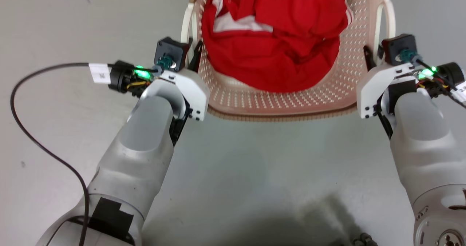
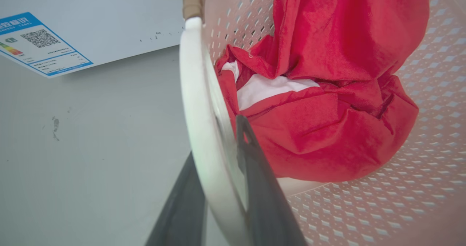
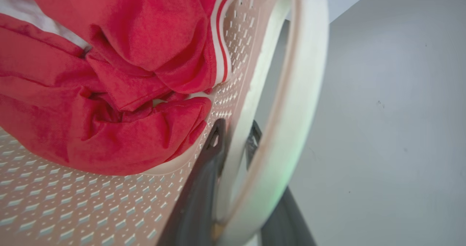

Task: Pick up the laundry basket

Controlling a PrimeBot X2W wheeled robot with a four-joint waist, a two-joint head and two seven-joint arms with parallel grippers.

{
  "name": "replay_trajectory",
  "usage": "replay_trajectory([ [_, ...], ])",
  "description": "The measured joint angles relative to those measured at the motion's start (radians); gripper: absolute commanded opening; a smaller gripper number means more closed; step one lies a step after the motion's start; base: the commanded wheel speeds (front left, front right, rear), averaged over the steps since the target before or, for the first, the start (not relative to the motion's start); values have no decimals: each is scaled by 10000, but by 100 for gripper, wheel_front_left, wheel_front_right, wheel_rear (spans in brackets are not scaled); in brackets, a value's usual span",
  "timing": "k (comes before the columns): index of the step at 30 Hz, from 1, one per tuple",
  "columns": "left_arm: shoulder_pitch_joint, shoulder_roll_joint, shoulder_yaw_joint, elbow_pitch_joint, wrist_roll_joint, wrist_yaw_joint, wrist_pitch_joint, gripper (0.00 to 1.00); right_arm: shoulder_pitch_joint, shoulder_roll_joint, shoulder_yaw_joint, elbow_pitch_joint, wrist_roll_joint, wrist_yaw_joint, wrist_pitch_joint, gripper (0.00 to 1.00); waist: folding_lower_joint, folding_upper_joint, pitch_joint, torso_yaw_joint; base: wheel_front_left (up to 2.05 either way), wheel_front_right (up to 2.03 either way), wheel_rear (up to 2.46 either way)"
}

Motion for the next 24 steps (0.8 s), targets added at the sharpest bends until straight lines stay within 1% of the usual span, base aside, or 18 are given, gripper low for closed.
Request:
replay_trajectory([
  [6,242,-10,-316,560,-456,0,2,0,210,2,376,351,-2,0,268,0,0,0,-917,43,0,0,0],
  [12,616,-25,-669,970,-997,-2,0,0,603,4,851,522,232,0,464,0,0,0,-1912,71,0,0,0],
  [16,893,-27,-961,1231,-1396,-2,-2,0,891,6,1313,562,637,0,633,0,0,0,-2589,97,0,0,0],
  [18,1159,-29,-1262,1388,-1747,-4,105,0,1288,8,1766,570,1216,0,846,0,-1,0,-3109,121,0,0,0],
  [24,1867,-15,-1860,1509,-2483,-8,652,0,2100,-2,2980,579,2228,-2,1415,0,-1,1,-4211,176,0,0,0],
])
